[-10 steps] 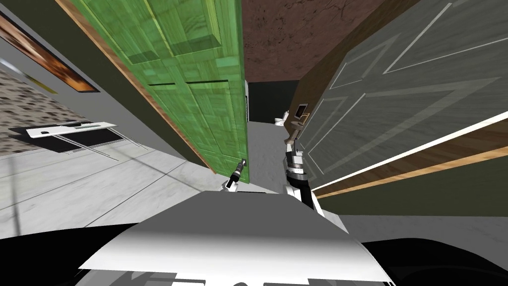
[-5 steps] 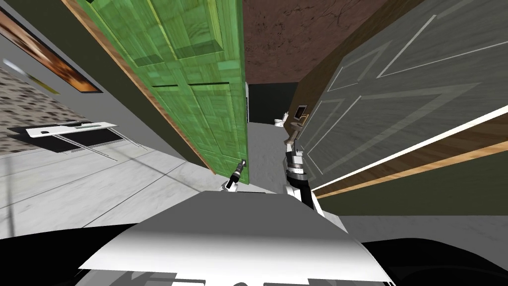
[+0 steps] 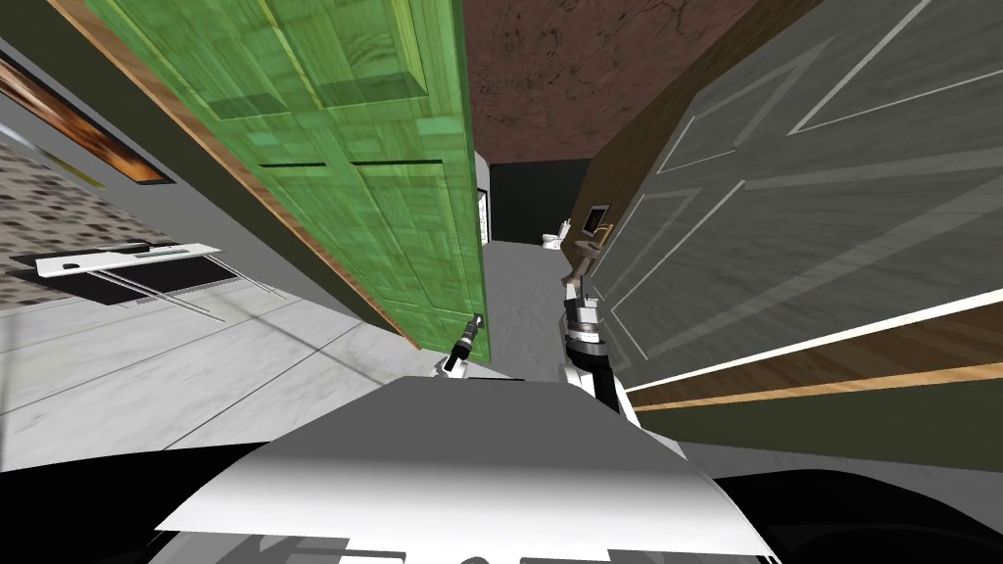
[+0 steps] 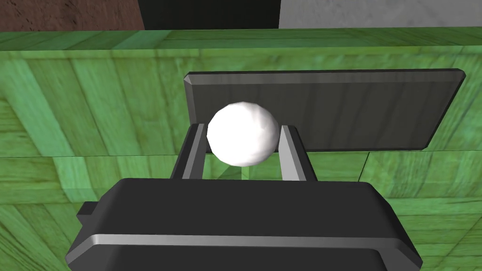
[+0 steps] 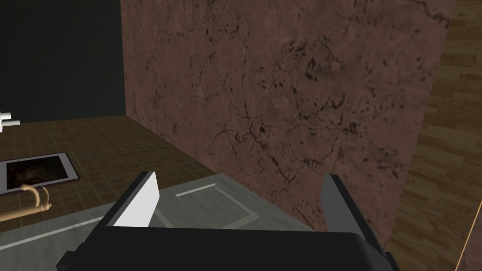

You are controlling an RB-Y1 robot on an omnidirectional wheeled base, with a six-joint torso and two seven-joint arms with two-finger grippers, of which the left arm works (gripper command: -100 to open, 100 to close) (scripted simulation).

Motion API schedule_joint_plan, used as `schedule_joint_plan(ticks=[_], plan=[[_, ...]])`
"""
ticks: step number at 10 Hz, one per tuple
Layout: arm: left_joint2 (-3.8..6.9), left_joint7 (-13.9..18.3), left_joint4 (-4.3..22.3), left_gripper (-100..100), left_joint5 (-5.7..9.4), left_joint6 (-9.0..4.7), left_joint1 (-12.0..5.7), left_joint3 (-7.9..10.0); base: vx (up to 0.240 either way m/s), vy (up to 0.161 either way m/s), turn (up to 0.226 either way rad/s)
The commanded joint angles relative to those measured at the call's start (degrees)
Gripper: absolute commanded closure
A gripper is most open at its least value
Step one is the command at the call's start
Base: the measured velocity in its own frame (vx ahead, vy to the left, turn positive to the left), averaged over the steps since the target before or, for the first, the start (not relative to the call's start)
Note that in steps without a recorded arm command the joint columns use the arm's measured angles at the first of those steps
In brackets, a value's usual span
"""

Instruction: Push the door open

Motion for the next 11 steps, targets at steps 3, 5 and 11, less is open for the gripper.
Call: schedule_joint_plan(ticks=[3,5,11], plan=[[1.12,-0.4,2.0,100,1.00,-1.11,-1.21,2.03,0.103,-0.043,0.024],[1.52,-0.8,2.0,100,1.49,-1.13,-1.22,3.05,0.136,-0.058,0.066],[1.21,-0.4,1.5,-100,1.52,-0.97,-0.88,2.65,-0.095,-0.025,0.041]])
